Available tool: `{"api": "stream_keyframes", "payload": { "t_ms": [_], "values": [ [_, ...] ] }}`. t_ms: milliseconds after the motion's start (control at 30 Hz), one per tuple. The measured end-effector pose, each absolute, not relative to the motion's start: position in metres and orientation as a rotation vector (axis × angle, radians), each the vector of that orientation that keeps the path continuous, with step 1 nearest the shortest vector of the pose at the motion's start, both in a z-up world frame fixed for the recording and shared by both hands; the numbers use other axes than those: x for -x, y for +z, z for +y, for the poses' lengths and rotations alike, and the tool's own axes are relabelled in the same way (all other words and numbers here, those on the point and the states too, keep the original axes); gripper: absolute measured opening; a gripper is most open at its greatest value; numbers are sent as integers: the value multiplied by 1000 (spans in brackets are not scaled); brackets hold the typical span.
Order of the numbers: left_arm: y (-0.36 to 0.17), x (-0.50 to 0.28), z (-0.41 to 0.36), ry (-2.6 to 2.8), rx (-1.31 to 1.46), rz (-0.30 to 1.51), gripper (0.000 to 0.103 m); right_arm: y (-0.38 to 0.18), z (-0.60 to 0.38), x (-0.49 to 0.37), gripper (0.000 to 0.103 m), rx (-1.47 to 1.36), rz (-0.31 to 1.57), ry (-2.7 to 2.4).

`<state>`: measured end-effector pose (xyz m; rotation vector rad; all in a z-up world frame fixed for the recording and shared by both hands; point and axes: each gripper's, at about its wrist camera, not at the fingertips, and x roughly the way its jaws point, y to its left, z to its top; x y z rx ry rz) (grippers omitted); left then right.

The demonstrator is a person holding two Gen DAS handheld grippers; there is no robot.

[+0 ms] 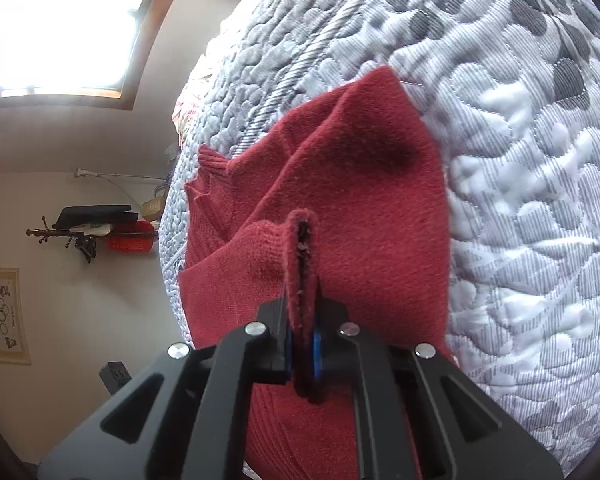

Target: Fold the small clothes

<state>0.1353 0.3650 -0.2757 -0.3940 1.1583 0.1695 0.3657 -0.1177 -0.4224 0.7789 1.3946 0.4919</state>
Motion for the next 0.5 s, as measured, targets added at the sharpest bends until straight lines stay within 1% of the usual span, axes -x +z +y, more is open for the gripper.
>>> {"api": "stream_keyframes", "payload": {
  "t_ms": [167, 233, 267, 300, 367, 433, 467, 500],
  "values": [
    [-277, -149, 365, 50, 493, 1052, 91, -441, -122, -368, 6, -755, 1419, 492],
    [-284, -157, 367, 8, 537, 1044, 91, -445, -125, -368, 12, -762, 1421, 481],
    [-288, -161, 367, -21, 565, 1040, 91, -445, -128, -368, 21, -776, 1417, 483],
    [-293, -164, 367, -36, 581, 1042, 91, -444, -131, -369, 33, -790, 1407, 490],
    [-303, -168, 366, -56, 603, 1061, 91, -438, -134, -373, 37, -783, 1383, 494],
    [-315, -170, 367, -44, 602, 1083, 91, -438, -135, -378, 37, -795, 1380, 499],
    [-321, -171, 366, -38, 605, 1098, 91, -437, -133, -380, 33, -793, 1384, 507],
    [-326, -171, 367, -34, 613, 1100, 91, -436, -131, -382, 14, -779, 1383, 519]
  ]
}}
